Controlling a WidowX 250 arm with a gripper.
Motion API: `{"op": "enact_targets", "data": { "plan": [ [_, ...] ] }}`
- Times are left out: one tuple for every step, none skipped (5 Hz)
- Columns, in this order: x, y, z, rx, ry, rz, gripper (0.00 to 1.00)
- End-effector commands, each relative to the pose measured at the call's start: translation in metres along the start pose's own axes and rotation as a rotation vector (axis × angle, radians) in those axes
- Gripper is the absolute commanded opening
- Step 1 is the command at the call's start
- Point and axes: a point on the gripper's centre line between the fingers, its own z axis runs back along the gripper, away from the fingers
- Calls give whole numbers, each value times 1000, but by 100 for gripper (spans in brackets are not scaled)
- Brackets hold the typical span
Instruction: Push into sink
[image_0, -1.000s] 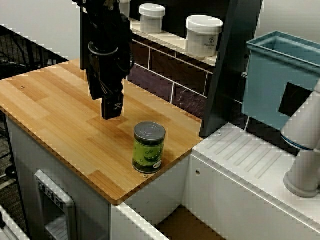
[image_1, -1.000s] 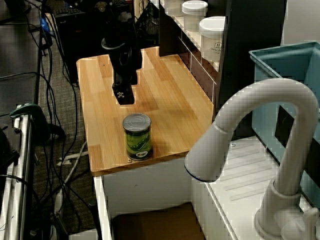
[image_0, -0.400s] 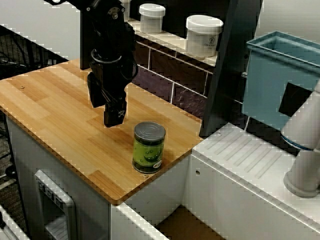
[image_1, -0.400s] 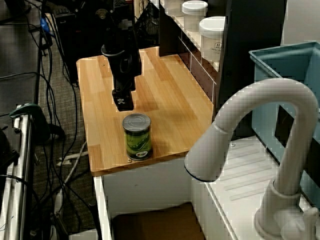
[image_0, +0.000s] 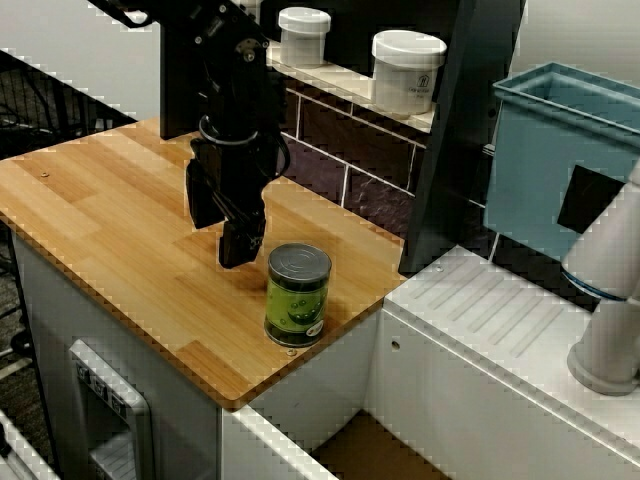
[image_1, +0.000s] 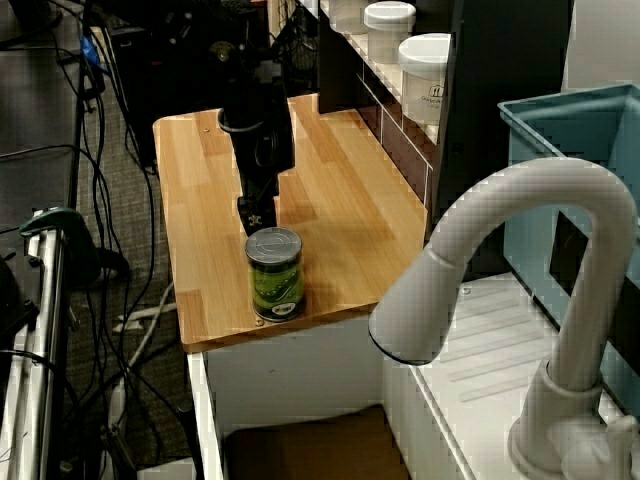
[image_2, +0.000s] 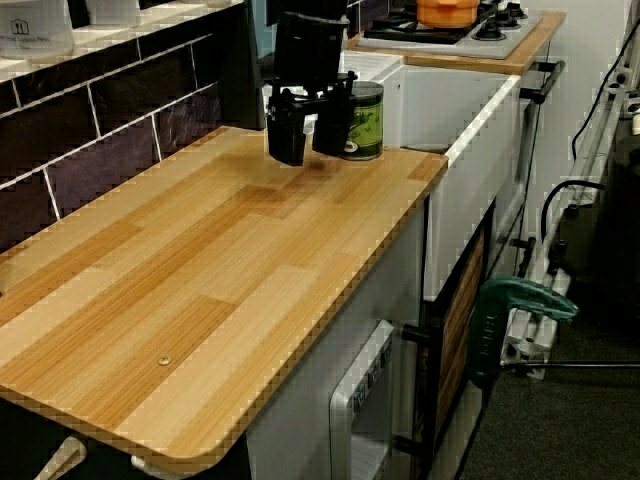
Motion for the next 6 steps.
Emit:
{"op": "enact_targets", "data": {
  "plan": [
    [9,-27,22,-9,-47,-42,100],
    [12,-46,29,-14,-40,-65,100],
    [17,-70,33,-44,-26,-102,100],
    [24,-80,40,-103,-4,-114,100],
    [25,-85,45,-117,-3,-122,100],
    [21,-86,49,-121,-7,-135,100]
  ]
}}
